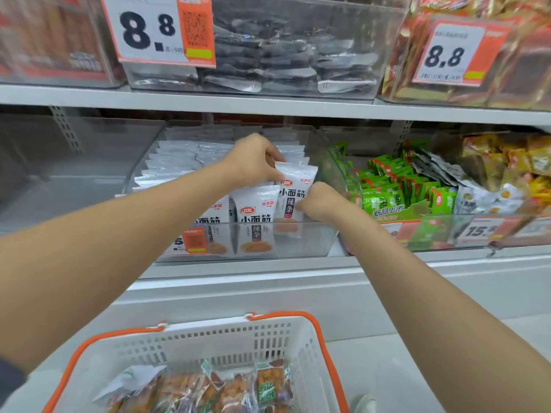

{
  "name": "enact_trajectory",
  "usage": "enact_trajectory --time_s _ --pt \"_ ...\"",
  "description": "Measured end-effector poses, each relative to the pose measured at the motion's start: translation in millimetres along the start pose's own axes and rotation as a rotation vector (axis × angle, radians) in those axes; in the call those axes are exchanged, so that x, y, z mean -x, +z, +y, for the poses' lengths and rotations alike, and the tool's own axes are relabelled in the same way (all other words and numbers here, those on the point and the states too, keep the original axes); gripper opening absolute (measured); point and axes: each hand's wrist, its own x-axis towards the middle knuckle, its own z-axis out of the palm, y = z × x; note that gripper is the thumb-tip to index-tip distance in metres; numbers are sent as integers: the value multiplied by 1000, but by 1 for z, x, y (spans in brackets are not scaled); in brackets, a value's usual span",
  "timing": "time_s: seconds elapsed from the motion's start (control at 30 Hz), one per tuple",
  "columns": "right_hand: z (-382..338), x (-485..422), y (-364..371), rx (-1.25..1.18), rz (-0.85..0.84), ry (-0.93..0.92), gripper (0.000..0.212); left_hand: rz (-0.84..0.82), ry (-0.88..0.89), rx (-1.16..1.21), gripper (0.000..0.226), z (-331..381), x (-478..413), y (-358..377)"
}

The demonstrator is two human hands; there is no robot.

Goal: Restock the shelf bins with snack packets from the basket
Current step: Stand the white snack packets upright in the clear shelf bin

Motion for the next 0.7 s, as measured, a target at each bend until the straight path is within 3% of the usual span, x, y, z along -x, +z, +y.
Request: enact_trajectory --time_s 0.17,0.33,0.47,0.57,0.67,0.7 --pt "4 -10 5 -15 -5 32 19 49 -11 -45 33 -3 0 2" --pt "5 -10 10 -15 125 53 19 91 8 -67 32 -5 5 3" --pt "4 -6 11 29 91 63 18 65 44 -83 20 -8 9 -2" --pt "1 0 7 59 88 65 5 66 61 -52 19 -6 12 -4" --pt "0 10 4 46 142 50 17 113 60 -8 20 -5 17 -5" --pt "-1 16 5 55 167 28 8 149 57 -3 21 -4 21 -5"
